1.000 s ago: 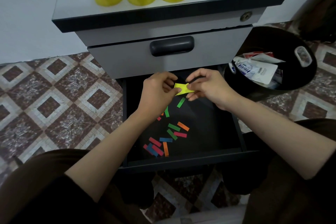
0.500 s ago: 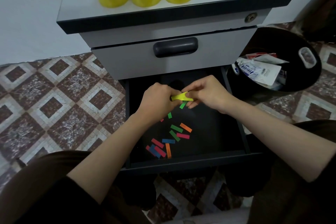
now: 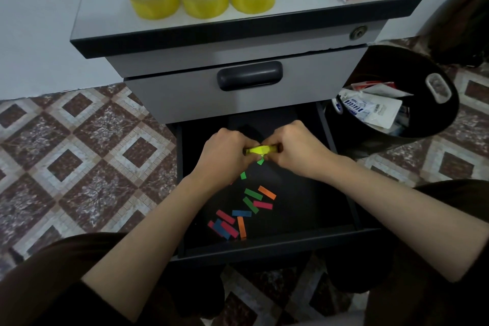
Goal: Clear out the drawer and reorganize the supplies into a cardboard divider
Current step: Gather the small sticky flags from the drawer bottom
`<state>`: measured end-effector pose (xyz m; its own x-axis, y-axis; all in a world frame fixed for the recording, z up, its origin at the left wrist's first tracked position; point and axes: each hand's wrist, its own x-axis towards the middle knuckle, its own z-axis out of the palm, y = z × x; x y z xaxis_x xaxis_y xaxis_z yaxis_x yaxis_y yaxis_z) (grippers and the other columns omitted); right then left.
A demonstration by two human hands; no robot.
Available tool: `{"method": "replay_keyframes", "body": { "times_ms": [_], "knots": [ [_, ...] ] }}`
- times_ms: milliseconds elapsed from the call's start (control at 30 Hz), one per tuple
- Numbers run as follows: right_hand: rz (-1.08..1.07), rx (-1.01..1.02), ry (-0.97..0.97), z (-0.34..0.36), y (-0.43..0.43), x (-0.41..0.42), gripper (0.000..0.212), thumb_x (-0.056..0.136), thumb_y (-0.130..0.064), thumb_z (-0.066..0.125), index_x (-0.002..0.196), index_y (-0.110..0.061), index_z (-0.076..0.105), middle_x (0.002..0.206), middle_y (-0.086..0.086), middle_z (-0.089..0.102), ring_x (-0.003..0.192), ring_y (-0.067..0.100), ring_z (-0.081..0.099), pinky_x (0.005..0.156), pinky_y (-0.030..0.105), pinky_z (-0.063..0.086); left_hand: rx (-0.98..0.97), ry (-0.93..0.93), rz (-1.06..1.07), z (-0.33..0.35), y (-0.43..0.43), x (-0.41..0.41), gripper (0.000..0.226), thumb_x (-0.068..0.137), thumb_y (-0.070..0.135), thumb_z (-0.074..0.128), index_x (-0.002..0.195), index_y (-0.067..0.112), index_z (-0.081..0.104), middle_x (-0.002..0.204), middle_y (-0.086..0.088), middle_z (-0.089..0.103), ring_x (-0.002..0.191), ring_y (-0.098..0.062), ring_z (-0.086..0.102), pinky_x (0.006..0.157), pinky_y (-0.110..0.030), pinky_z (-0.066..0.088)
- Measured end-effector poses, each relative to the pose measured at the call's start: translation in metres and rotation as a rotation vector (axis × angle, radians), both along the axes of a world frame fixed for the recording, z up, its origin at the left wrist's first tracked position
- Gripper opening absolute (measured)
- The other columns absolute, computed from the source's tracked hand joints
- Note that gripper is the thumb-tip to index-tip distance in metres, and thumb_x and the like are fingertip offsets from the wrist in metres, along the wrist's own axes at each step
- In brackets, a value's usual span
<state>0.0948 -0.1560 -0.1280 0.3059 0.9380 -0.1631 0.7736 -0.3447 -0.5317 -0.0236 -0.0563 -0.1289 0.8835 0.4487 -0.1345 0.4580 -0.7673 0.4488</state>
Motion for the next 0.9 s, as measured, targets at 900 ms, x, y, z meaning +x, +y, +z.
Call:
{"method": "replay_keyframes", "body": {
  "times_ms": [900],
  "knots": [
    [0.004,0.002,-0.006,0.012,0.000,0.007,0.027,0.081,-0.025,0.072,0.106,-0.015,0.071,0.084,-0.008,0.053,0.076,0.006,0.048,0.069,0.022,0.040,-0.618,-0.061,0.303,0.003,0.005,0.005,0.017,0.086,0.020,0.064,0.100,0.014,0.071,0.086,0.002,0.069,0.083,-0.012,0.062,0.080,-0.027,0.052]
  ]
}}
